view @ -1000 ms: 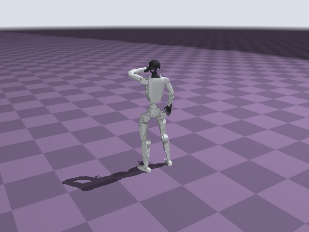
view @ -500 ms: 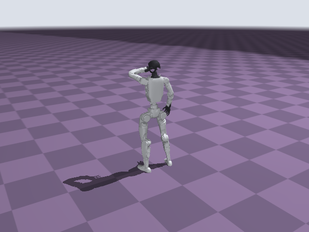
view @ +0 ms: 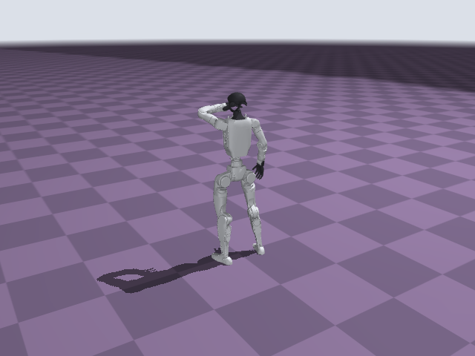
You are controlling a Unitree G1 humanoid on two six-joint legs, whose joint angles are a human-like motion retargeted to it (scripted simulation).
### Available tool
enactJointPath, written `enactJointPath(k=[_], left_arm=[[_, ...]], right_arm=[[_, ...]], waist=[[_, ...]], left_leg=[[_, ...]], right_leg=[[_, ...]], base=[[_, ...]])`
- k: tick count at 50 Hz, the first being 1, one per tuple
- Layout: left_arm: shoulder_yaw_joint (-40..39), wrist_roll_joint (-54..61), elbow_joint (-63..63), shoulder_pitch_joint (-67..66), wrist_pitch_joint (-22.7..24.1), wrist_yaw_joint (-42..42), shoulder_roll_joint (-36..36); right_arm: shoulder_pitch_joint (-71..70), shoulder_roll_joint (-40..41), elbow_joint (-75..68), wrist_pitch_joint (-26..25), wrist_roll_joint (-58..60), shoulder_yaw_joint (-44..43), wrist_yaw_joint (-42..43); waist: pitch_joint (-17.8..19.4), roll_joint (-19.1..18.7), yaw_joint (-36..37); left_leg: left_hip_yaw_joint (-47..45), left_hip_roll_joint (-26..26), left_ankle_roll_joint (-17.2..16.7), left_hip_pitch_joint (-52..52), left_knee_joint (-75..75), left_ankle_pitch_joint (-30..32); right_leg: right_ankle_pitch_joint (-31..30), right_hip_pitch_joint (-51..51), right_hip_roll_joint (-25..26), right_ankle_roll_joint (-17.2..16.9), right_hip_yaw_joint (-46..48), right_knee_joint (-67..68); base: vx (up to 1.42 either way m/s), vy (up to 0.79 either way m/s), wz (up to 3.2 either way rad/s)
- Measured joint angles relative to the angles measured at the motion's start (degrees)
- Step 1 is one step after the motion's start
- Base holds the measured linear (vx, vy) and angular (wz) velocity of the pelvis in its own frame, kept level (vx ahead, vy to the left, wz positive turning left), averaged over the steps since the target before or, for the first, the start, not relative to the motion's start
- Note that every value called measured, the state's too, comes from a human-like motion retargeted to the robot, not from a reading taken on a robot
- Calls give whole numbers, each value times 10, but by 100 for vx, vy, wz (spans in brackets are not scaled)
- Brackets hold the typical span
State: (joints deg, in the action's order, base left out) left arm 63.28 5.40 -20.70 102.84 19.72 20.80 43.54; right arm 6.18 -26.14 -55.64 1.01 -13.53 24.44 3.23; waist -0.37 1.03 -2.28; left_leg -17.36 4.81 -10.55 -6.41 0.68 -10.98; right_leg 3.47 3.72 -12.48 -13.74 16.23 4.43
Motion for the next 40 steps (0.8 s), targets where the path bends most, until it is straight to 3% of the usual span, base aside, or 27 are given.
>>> enactJointPath(k=[11,15,23,28,34,40], left_arm=[[-89,43,-119,-154,26,2,196],[-77,31,-122,-125,12,-1,179],[34,6,-38,32,-5,5,38],[39,22,-59,4,10,10,88],[-35,43,-122,-122,31,24,197],[-49,28,-115,-108,13,15,161]], right_arm=[[1,-22,43,2,37,-49,0],[0,-39,30,-6,38,-41,-5],[-21,-45,-10,-9,15,2,-4],[-39,-44,3,-1,9,-5,12],[-48,-37,30,8,16,-31,27],[-32,-41,25,0,20,-21,14]], waist=[[8,-15,0],[3,-24,-5],[-3,-17,-10],[-2,-17,-8],[1,-25,-5],[-4,-35,-6]], left_leg=[[-29,3,1,-8,-1,-4],[-23,3,1,-6,-1,-4],[-4,-1,0,1,-1,-1],[-16,-1,2,-1,-1,-2],[-33,1,3,-6,-2,-5],[-22,0,2,-6,-3,-4]], right_leg=[[-5,-12,5,-2,-29,1],[-5,-10,4,-2,-23,1],[-1,-3,-1,1,-4,-2],[-4,-9,0,1,-16,-2],[-7,-17,4,-2,-34,-1],[-3,-9,2,-2,-22,0]], base=[[0,0,-20],[0,1,10],[0,1,17],[0,0,-16],[0,-1,-23],[1,0,14]])
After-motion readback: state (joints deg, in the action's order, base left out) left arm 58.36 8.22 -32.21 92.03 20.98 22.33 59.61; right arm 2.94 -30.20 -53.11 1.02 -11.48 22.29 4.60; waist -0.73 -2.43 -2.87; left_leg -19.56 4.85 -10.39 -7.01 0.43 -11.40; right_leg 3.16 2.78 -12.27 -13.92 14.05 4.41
